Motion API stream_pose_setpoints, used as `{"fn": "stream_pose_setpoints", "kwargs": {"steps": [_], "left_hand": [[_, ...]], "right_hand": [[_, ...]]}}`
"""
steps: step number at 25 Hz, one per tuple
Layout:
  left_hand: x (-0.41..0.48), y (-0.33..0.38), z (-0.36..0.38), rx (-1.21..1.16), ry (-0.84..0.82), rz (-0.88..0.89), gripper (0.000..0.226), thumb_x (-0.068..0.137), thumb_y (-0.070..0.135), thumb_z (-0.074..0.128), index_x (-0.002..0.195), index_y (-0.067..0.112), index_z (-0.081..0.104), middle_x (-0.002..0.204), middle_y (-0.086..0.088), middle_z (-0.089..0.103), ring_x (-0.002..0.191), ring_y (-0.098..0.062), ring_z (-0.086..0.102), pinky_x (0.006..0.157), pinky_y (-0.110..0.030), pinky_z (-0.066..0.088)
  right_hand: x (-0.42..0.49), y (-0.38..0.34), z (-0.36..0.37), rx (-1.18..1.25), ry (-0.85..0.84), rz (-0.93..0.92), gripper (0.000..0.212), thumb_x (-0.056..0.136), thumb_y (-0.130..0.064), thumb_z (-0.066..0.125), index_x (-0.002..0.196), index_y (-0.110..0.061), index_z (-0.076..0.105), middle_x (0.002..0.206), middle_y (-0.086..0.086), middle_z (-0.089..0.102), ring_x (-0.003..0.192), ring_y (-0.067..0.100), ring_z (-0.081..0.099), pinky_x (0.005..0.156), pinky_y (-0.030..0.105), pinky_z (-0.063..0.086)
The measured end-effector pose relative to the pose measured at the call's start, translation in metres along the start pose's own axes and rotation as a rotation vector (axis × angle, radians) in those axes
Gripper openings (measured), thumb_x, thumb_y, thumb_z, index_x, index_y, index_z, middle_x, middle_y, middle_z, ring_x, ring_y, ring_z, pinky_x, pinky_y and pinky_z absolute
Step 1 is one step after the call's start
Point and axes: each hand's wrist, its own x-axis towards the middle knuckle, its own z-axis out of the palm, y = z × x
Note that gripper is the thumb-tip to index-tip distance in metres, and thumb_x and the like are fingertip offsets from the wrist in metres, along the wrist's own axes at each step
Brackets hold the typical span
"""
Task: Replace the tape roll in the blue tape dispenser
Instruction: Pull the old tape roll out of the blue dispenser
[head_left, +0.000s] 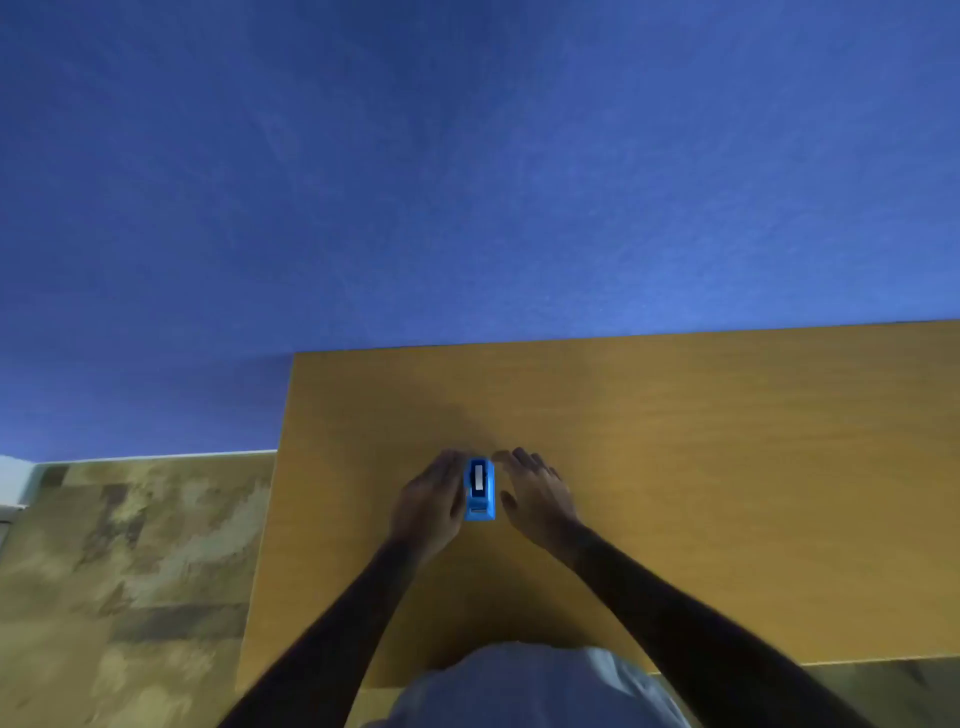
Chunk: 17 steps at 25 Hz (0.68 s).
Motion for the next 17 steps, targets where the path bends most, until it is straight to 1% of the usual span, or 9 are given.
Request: {"fn": "stream_pose_setpoints", "kwargs": {"steps": [2, 5, 8, 10, 12, 14, 17], "left_hand": [[0.004, -0.002, 0.003, -0.086, -0.030, -0.086, 0.052, 0.099, 0.017, 0.061, 0.151, 0.019, 0.058, 0.150, -0.004, 0.068, 0.135, -0.025, 0.068, 0.100, -0.043, 0.062], [0.010, -0.002, 0.008, -0.126, -0.044, -0.146, 0.047, 0.096, 0.010, 0.070, 0.143, 0.015, 0.067, 0.142, -0.005, 0.074, 0.125, -0.027, 0.074, 0.097, -0.044, 0.062], [0.019, -0.005, 0.009, -0.216, -0.036, -0.194, 0.045, 0.094, 0.012, 0.067, 0.138, 0.022, 0.070, 0.139, 0.003, 0.075, 0.120, -0.021, 0.075, 0.096, -0.042, 0.063], [0.022, -0.007, 0.011, -0.263, -0.037, -0.194, 0.045, 0.090, 0.013, 0.067, 0.134, 0.022, 0.072, 0.134, 0.004, 0.075, 0.117, -0.022, 0.075, 0.096, -0.043, 0.062], [0.024, -0.010, 0.014, -0.276, -0.026, -0.183, 0.043, 0.089, 0.011, 0.074, 0.131, 0.021, 0.073, 0.131, 0.003, 0.075, 0.114, -0.022, 0.076, 0.094, -0.043, 0.063], [0.024, -0.012, 0.016, -0.274, -0.017, -0.182, 0.042, 0.090, 0.013, 0.078, 0.130, 0.021, 0.074, 0.130, 0.004, 0.075, 0.114, -0.021, 0.075, 0.093, -0.043, 0.063], [0.025, -0.012, 0.016, -0.273, -0.023, -0.195, 0.040, 0.091, 0.014, 0.077, 0.130, 0.020, 0.075, 0.131, 0.002, 0.075, 0.116, -0.022, 0.074, 0.093, -0.044, 0.062]], "right_hand": [[0.010, -0.001, 0.003, 0.013, -0.019, 0.027, 0.056, 0.092, -0.012, 0.073, 0.144, -0.023, 0.053, 0.137, 0.003, 0.062, 0.128, 0.031, 0.062, 0.102, 0.052, 0.057], [0.022, -0.004, 0.009, 0.014, -0.043, 0.036, 0.055, 0.092, -0.017, 0.081, 0.140, -0.023, 0.056, 0.135, 0.001, 0.061, 0.125, 0.028, 0.063, 0.099, 0.050, 0.060], [0.031, -0.005, 0.016, 0.030, -0.052, 0.032, 0.054, 0.089, -0.018, 0.085, 0.137, -0.023, 0.060, 0.134, 0.001, 0.057, 0.122, 0.026, 0.063, 0.097, 0.049, 0.062], [0.035, -0.006, 0.021, 0.019, -0.051, 0.030, 0.051, 0.088, -0.021, 0.086, 0.133, -0.022, 0.062, 0.132, 0.002, 0.055, 0.120, 0.026, 0.063, 0.095, 0.050, 0.062], [0.038, -0.005, 0.025, 0.025, -0.038, 0.034, 0.048, 0.089, -0.027, 0.085, 0.132, -0.021, 0.064, 0.131, 0.003, 0.055, 0.120, 0.027, 0.063, 0.093, 0.050, 0.062], [0.041, -0.005, 0.026, 0.036, -0.032, 0.042, 0.046, 0.091, -0.032, 0.084, 0.131, -0.020, 0.064, 0.131, 0.004, 0.055, 0.120, 0.028, 0.063, 0.092, 0.049, 0.062], [0.043, -0.002, 0.027, 0.065, -0.035, 0.035, 0.043, 0.091, -0.033, 0.084, 0.128, -0.021, 0.064, 0.130, 0.003, 0.055, 0.118, 0.027, 0.064, 0.090, 0.050, 0.062]]}}
